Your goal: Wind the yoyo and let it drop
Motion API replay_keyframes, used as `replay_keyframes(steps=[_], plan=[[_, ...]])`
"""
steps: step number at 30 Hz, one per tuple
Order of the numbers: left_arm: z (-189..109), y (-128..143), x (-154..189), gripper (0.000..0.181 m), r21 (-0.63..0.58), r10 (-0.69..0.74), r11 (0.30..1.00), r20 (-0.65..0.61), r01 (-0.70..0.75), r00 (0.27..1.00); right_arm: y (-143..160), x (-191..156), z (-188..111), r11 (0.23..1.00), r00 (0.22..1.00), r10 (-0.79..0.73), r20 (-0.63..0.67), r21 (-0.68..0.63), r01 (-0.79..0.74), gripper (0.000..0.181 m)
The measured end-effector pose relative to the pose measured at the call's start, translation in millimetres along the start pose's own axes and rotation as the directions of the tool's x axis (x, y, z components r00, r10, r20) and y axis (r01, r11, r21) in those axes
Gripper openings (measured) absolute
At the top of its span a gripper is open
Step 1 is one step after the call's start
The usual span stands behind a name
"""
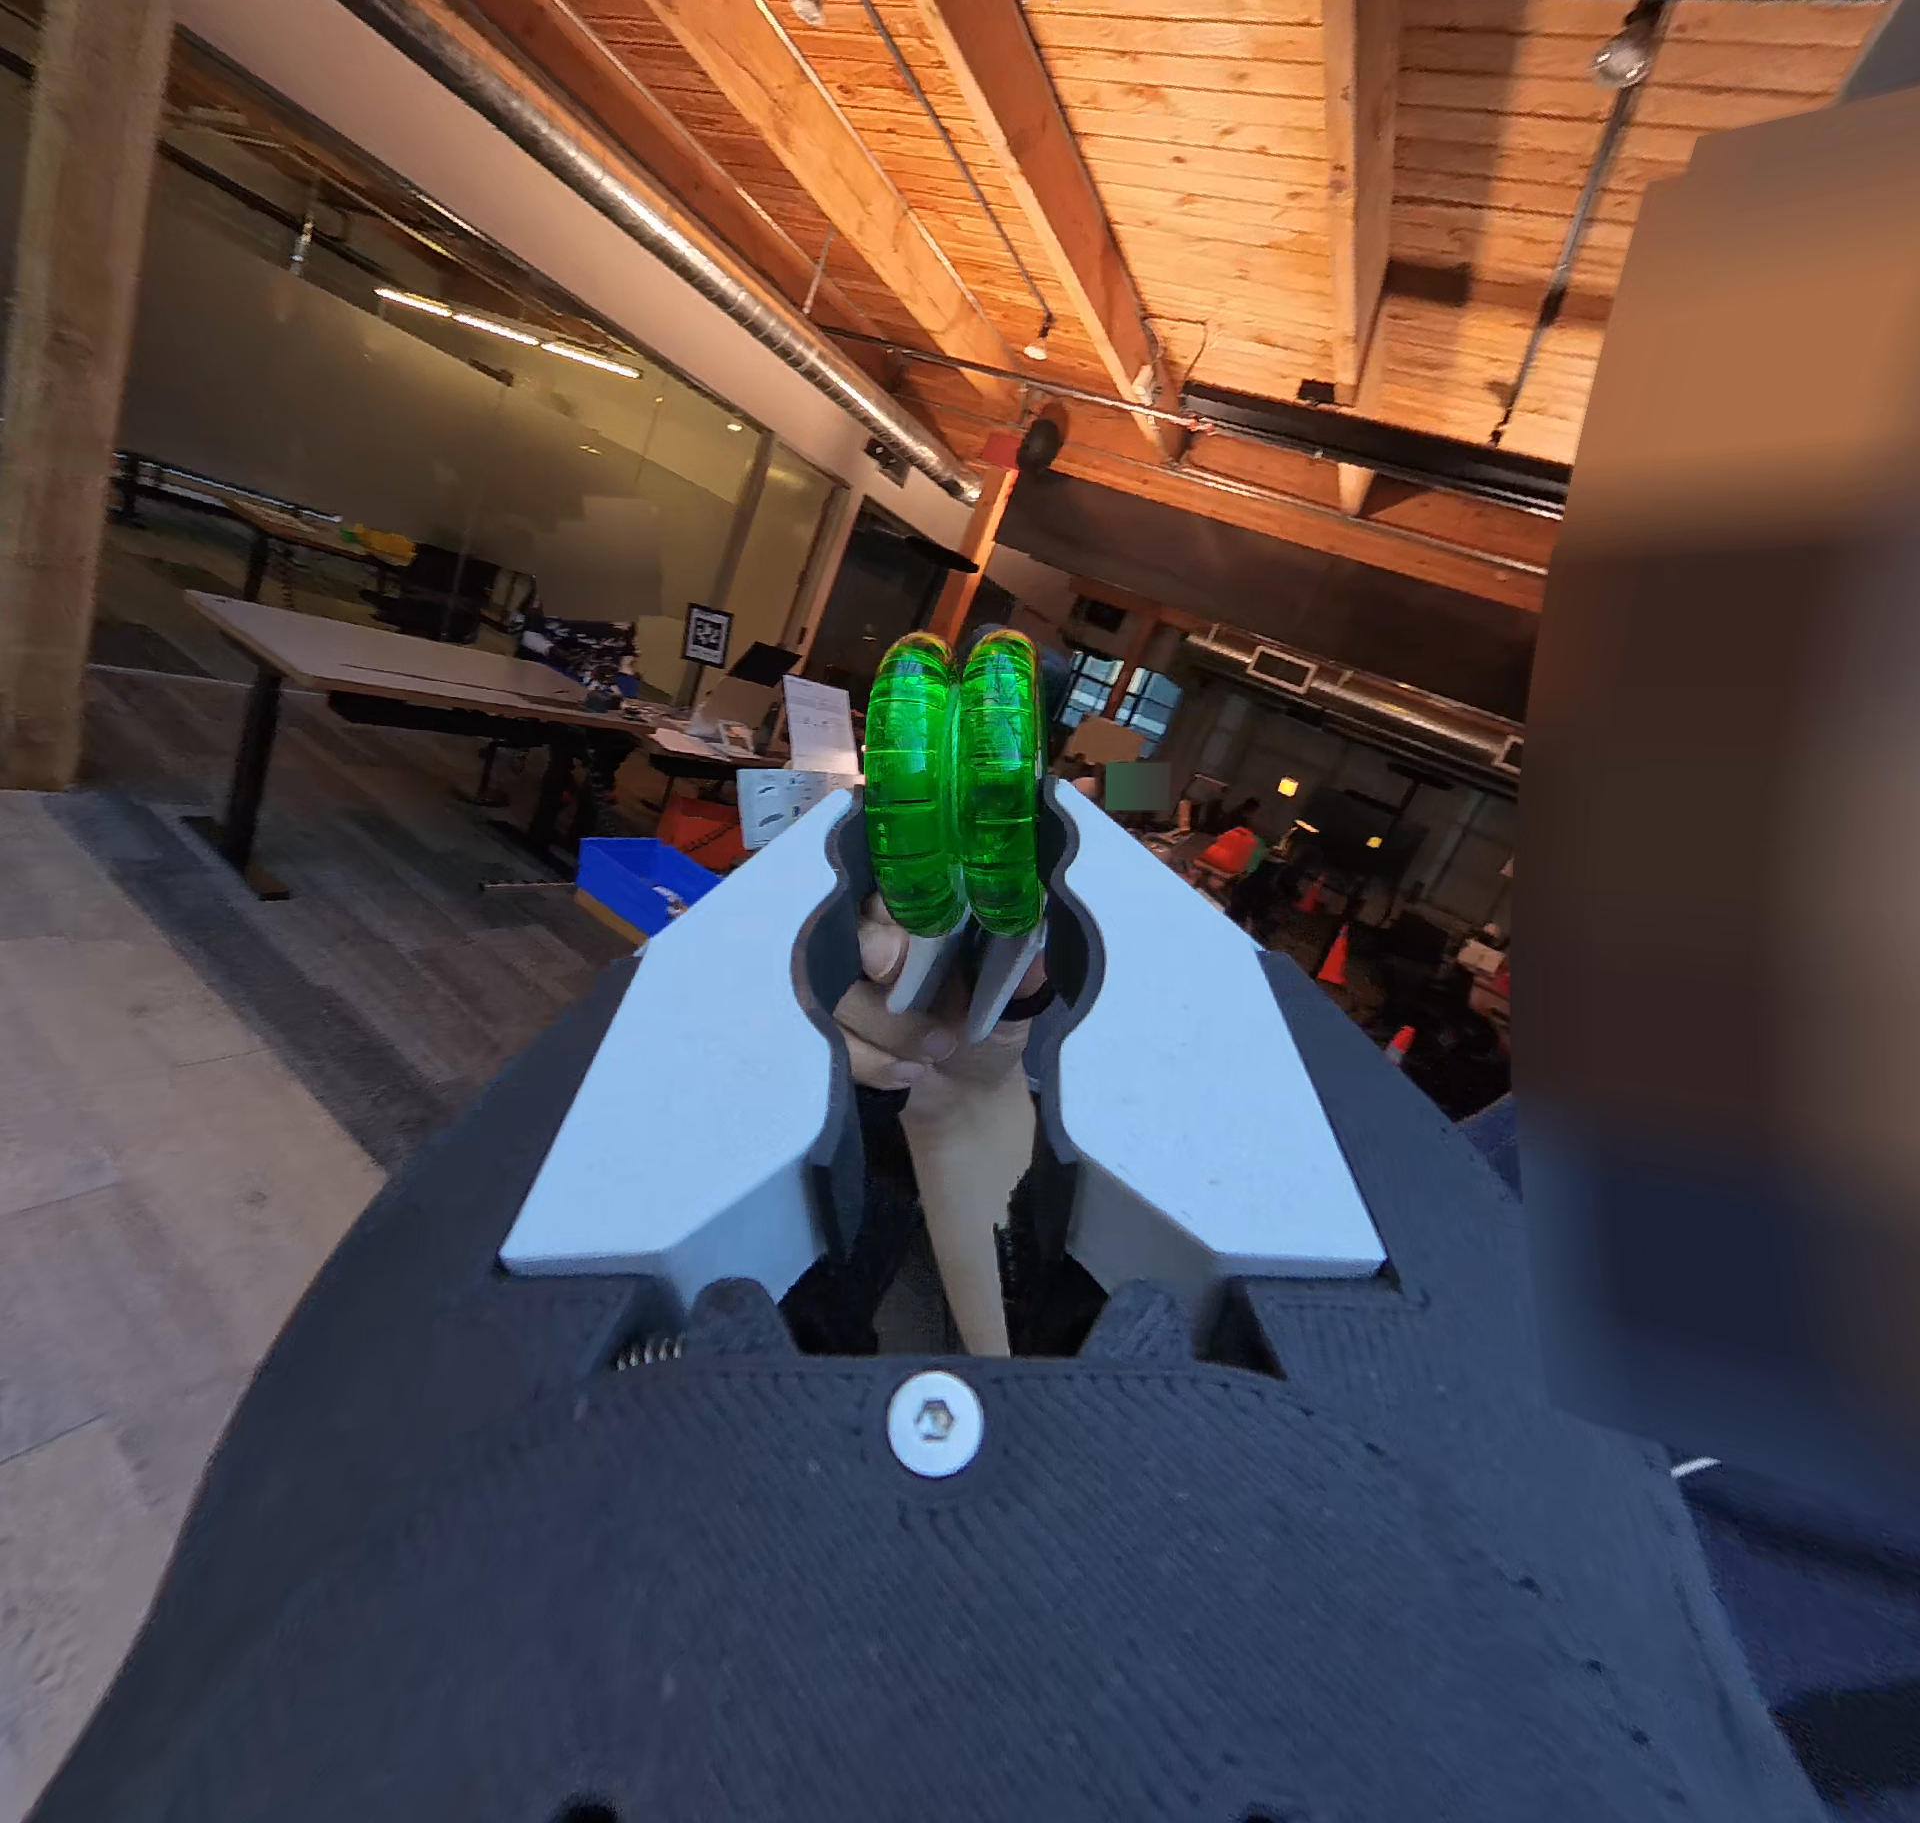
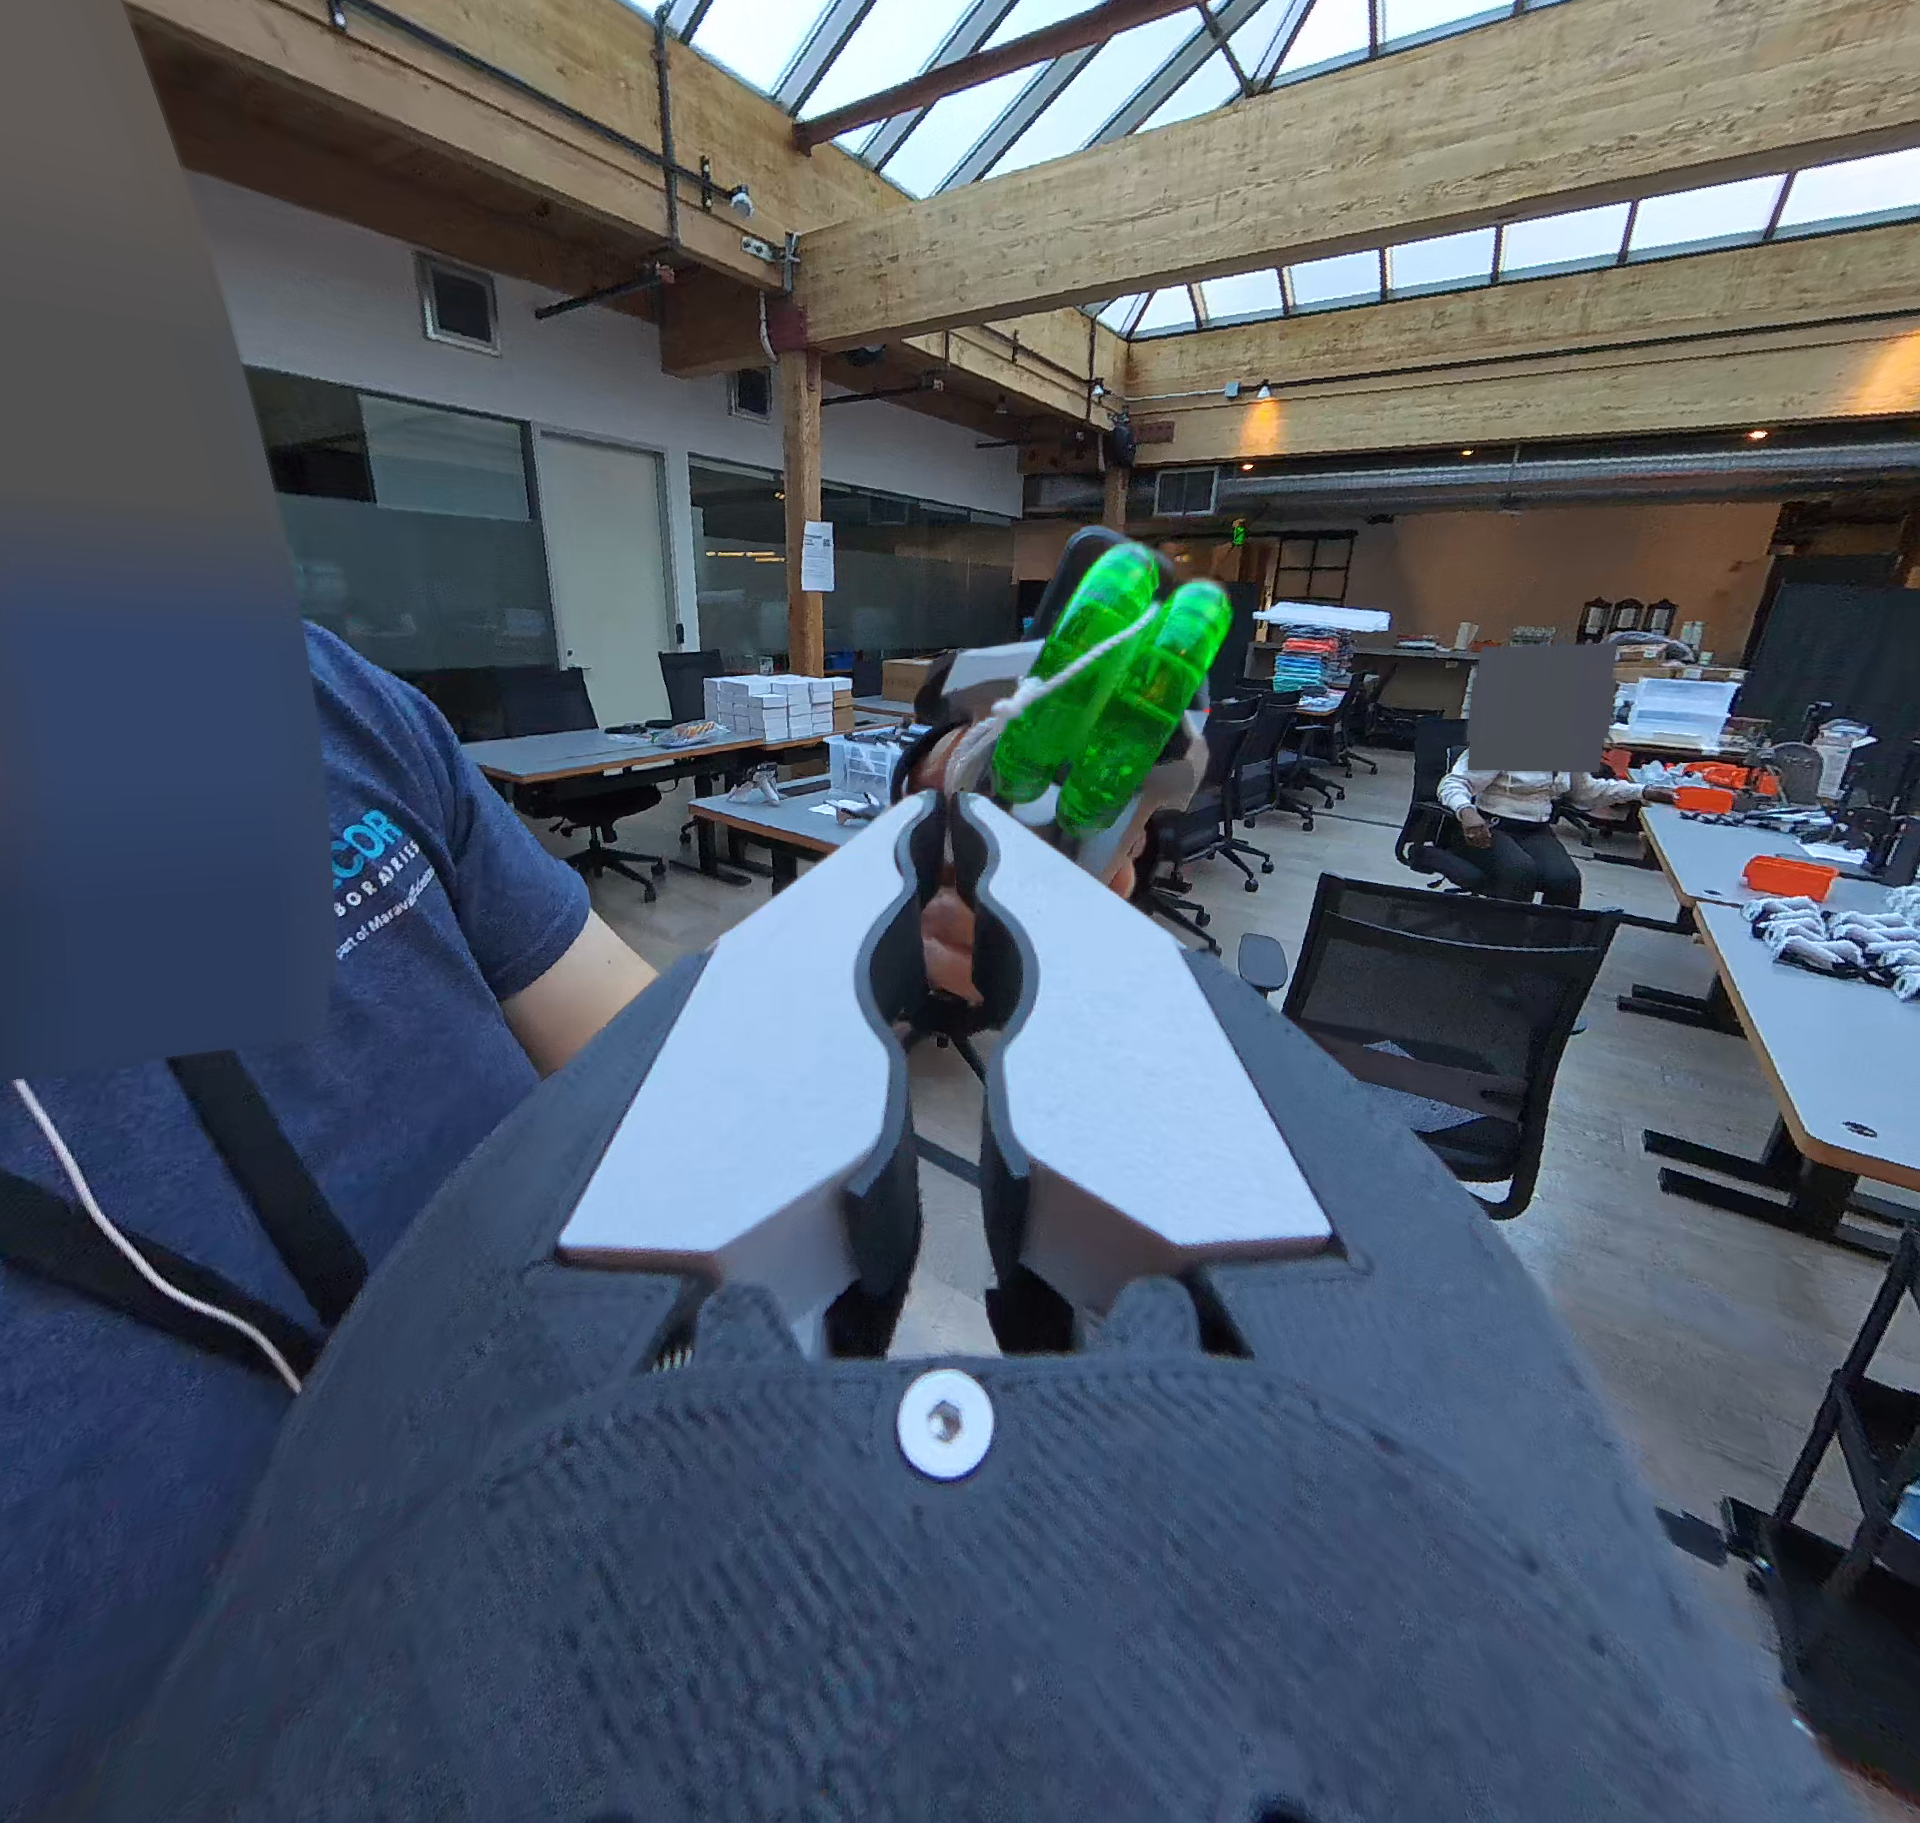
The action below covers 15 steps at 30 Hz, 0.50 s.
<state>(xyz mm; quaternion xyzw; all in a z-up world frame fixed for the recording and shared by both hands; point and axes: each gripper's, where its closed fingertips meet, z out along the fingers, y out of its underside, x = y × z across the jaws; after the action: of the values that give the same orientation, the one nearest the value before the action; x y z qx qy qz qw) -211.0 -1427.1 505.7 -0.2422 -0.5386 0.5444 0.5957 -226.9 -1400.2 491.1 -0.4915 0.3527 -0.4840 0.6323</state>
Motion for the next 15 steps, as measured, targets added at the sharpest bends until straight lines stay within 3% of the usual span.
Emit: replay_keyframes(steps=[8, 14, 15], plan=[[2.3, 12.7, -14.0, 0.029, -0.042, 0.096, 0.995, 0.152, -0.091, 0.984, -13.3, 19.4, -8.7, 0.971, 0.986, 0.165, -0.026, 0.177, -0.158, 0.000], [6.5, 24.8, -25.9, 0.028, -0.085, 0.140, 0.989, 0.258, -0.122, 0.956, -2.1, 34.0, 2.3, 0.978, 0.979, 0.155, -0.135, 0.162, -0.133, 0.000], [7.8, 29.1, -24.4, 0.018, -0.076, 0.111, 0.993, 0.243, -0.095, 0.964, 1.3, 36.7, 3.8, 0.981, 0.977, 0.139, -0.161, 0.154, -0.114, 0.000]])
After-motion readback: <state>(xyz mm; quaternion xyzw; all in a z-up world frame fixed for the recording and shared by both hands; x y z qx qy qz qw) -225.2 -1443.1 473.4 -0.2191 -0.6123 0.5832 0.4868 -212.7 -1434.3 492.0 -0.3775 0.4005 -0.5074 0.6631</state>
